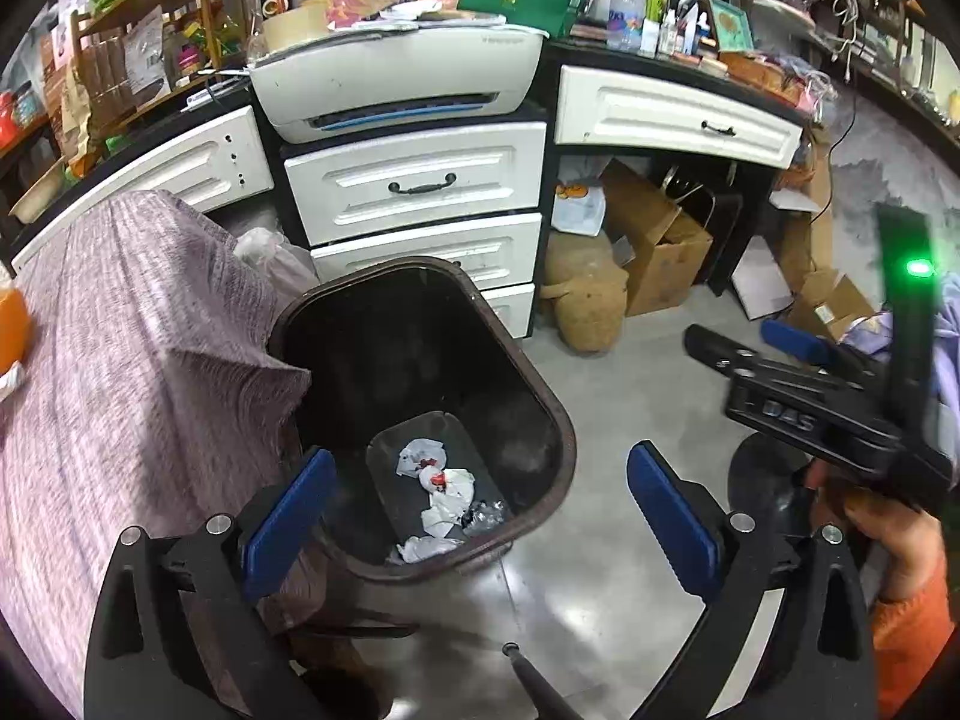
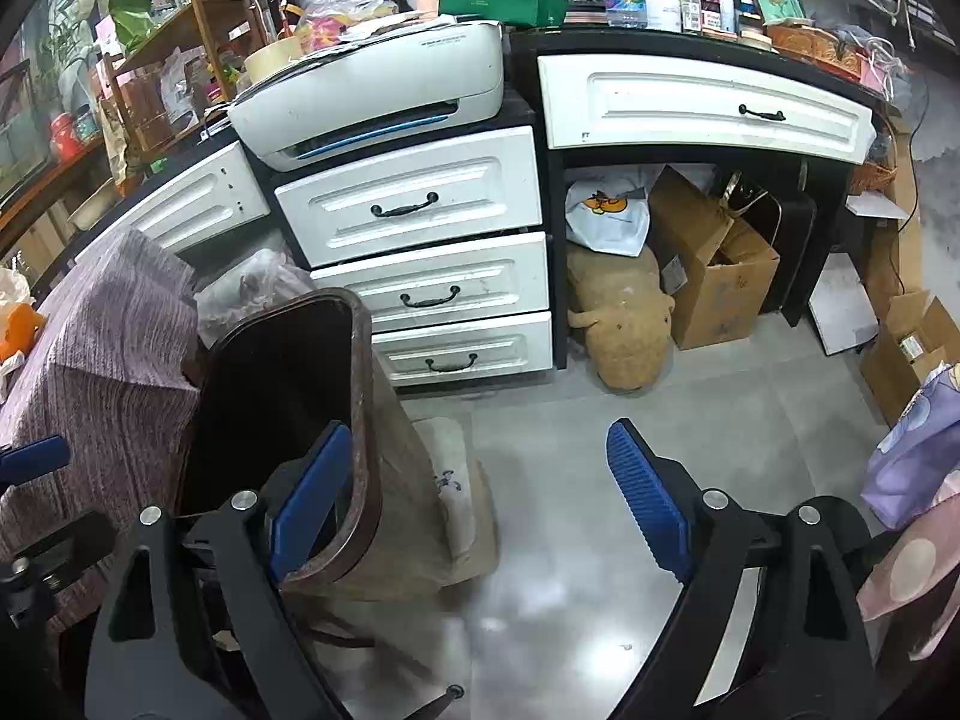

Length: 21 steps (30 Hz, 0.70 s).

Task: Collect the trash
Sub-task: 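Open the left tool to drop the clear plastic bag into the bin, then move both tools back over the table toward the remaining trash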

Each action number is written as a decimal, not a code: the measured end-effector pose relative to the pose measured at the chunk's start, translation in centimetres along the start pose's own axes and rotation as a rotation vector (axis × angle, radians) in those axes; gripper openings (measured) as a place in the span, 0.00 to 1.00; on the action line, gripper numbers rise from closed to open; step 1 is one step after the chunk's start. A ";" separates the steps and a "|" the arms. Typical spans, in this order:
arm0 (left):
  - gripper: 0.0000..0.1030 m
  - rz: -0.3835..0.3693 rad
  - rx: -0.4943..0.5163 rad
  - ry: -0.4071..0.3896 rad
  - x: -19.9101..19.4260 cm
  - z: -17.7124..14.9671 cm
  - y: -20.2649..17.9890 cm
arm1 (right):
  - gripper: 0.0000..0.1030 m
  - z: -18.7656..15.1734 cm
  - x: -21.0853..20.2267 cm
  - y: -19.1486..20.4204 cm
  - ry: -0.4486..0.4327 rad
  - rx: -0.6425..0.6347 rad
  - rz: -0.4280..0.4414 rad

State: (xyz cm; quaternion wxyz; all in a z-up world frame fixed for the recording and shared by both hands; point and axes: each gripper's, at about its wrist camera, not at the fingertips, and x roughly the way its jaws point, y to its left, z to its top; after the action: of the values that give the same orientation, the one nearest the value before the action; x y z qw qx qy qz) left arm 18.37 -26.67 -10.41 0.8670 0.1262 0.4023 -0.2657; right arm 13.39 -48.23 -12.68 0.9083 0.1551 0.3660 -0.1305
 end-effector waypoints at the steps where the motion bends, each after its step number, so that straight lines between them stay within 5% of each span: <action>1: 0.95 0.001 0.001 -0.010 -0.5 -0.2 0.0 | 0.84 -0.1 0.0 0.1 0.003 -0.002 0.004; 21: 0.95 0.092 -0.072 -0.167 -10.3 -3.7 4.2 | 0.85 -0.3 -3.3 8.0 -0.033 -0.138 0.164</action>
State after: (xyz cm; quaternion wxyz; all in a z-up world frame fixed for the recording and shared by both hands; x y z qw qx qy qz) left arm 12.89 -17.89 -4.90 0.9127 0.0908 0.3318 -0.2207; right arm 13.73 -40.41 -9.06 0.9304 0.1196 0.3450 -0.0329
